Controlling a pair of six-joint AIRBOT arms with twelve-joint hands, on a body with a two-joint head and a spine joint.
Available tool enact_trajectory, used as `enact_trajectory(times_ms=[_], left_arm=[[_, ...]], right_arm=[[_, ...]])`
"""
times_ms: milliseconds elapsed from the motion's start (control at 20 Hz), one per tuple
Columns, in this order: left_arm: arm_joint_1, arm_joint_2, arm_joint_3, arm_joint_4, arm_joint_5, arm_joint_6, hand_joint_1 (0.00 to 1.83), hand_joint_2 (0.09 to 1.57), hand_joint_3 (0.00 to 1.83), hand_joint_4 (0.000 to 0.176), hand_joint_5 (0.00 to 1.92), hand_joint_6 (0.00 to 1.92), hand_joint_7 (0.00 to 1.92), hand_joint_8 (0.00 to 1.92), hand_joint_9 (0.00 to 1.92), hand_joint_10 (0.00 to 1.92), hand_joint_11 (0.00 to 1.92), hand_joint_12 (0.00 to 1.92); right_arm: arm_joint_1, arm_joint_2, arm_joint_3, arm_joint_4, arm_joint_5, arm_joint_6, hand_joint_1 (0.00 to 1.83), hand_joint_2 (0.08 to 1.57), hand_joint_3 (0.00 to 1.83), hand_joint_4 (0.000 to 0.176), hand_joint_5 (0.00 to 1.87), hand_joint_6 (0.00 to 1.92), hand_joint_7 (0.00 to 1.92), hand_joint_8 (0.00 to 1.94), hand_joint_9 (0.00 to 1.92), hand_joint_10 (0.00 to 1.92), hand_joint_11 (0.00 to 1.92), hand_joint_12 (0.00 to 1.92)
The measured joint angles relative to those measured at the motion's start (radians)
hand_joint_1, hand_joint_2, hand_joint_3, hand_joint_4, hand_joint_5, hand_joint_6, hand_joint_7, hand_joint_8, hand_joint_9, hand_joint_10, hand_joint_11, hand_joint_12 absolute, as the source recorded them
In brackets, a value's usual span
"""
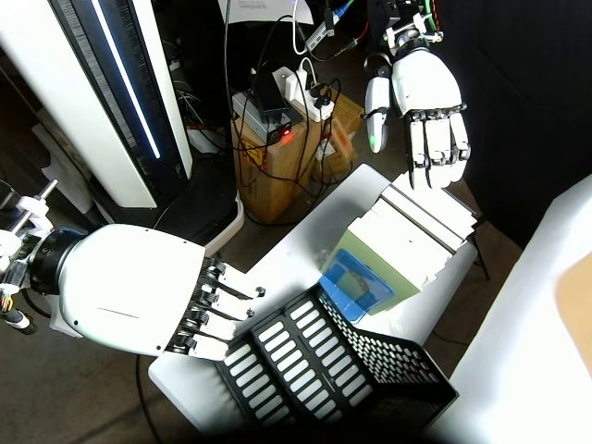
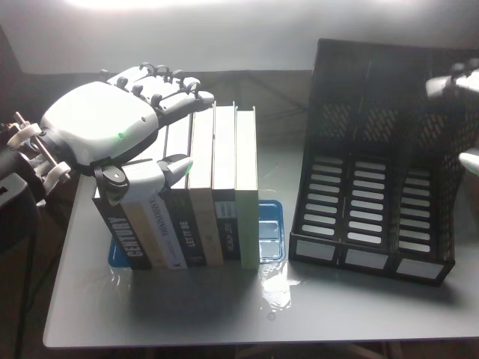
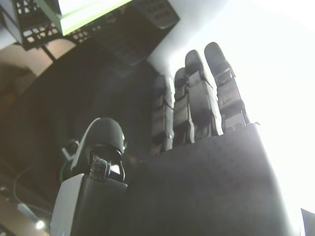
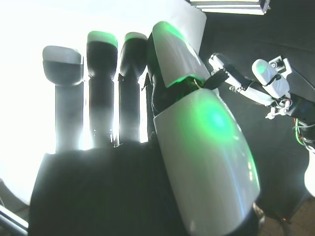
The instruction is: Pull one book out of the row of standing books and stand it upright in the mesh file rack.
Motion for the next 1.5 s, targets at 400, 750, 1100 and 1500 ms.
enact_trajectory(times_ms=[400,750,1100,1500], left_arm=[[-0.045,0.0,-0.001,0.002,0.104,0.15,0.18,1.29,0.0,0.017,0.22,0.01,0.0,0.0,0.0,0.0,0.0,0.0],[-0.085,-0.048,0.014,-0.106,0.264,0.41,0.0,1.19,0.0,0.021,0.27,0.02,0.0,0.0,0.0,0.0,0.0,0.0],[-0.084,-0.086,0.038,-0.232,0.316,0.581,0.0,1.12,0.0,0.042,0.33,0.04,0.0,0.0,0.0,0.0,0.0,0.0],[-0.076,-0.132,0.072,-0.355,0.351,0.717,0.0,1.11,0.0,0.037,0.4,0.05,0.0,0.0,0.0,0.0,0.0,0.0]], right_arm=[[-0.007,-0.002,0.005,0.007,0.001,0.0,0.59,1.36,0.0,0.0,0.03,0.0,0.0,0.0,0.0,0.0,0.0,0.32],[-0.024,-0.008,0.012,0.018,0.0,0.0,0.58,1.37,0.0,0.0,0.02,0.0,0.0,0.0,0.0,0.0,0.0,0.42],[-0.038,-0.01,0.012,0.032,-0.001,0.0,0.49,1.37,0.0,0.0,0.01,0.0,0.0,0.0,0.0,0.0,0.0,0.14],[-0.049,-0.018,0.012,0.038,0.002,0.0,0.5,1.37,0.0,0.0,0.03,0.01,0.0,0.0,0.0,0.0,0.0,0.0]])
